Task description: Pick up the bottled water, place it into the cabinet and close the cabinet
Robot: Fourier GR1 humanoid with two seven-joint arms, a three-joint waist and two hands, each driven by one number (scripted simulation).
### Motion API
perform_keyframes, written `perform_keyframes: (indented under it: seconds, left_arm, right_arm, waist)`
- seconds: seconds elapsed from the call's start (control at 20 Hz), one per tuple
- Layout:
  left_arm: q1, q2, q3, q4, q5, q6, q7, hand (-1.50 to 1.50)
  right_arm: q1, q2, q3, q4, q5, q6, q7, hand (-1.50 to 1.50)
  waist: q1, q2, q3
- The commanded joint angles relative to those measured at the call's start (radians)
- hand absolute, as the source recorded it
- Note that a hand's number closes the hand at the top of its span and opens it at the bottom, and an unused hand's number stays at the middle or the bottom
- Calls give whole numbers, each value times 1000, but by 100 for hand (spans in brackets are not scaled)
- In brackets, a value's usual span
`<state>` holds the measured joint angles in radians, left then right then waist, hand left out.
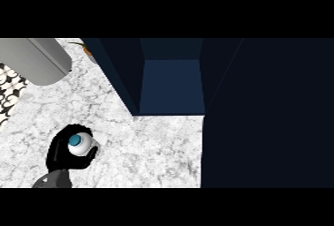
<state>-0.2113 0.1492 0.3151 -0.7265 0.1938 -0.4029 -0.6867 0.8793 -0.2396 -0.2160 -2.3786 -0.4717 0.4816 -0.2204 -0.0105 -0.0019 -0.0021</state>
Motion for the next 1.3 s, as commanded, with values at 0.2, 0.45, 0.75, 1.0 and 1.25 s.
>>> perform_keyframes:
  seconds: [0.2, 0.45, 0.75, 1.0, 1.25]
  left_arm:
    - [-17, -65, -62, -200, -2, 82, 125, 150]
    - [-36, -147, -168, -332, 11, 196, 242, 150]
    - [-24, -149, -418, -465, 69, 434, 293, 150]
    - [-91, -149, -527, -524, 102, 596, 350, 150]
    - [-213, -149, -603, -479, 107, 790, 393, 150]
  right_arm:
    - [125, 35, -6, -220, -113, -7, 46, -150]
    - [78, -8, -42, -185, -121, -7, 39, -150]
    - [49, -26, -28, -204, -153, -57, 87, -150]
    - [-13, -35, -21, -175, -159, -90, 101, -150]
    - [37, -41, -48, -179, -176, -41, 71, -150]
  waist:
    - [-6, -7, 2]
    - [-3, -4, 2]
    - [-1, -1, 0]
    - [3, 2, 1]
    - [-19, 1, 1]
